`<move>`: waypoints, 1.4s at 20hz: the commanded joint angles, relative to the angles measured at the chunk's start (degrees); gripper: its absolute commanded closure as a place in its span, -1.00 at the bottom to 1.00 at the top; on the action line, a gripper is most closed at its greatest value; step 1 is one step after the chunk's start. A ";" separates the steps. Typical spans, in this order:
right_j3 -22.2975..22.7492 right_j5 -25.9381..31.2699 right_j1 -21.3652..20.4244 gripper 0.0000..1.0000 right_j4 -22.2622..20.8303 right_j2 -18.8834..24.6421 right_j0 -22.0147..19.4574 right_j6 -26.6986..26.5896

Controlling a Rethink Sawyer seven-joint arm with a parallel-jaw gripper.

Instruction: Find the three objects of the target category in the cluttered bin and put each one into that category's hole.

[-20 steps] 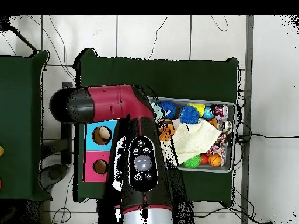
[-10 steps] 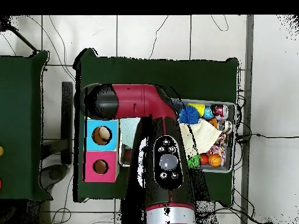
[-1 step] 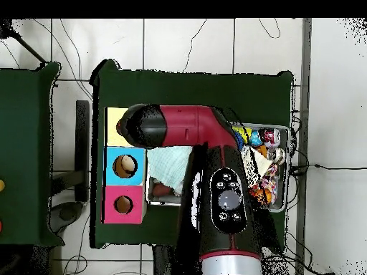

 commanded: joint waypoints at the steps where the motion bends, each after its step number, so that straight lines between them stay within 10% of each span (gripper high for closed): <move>1: 10.05 1.41 -0.91 1.00 -4.69 6.74 -4.69 -12.88; 19: 13.86 5.89 -3.86 1.00 -10.65 14.97 -14.99 -19.32; 28: 24.87 5.51 -11.41 1.00 -12.15 19.81 -21.93 -22.50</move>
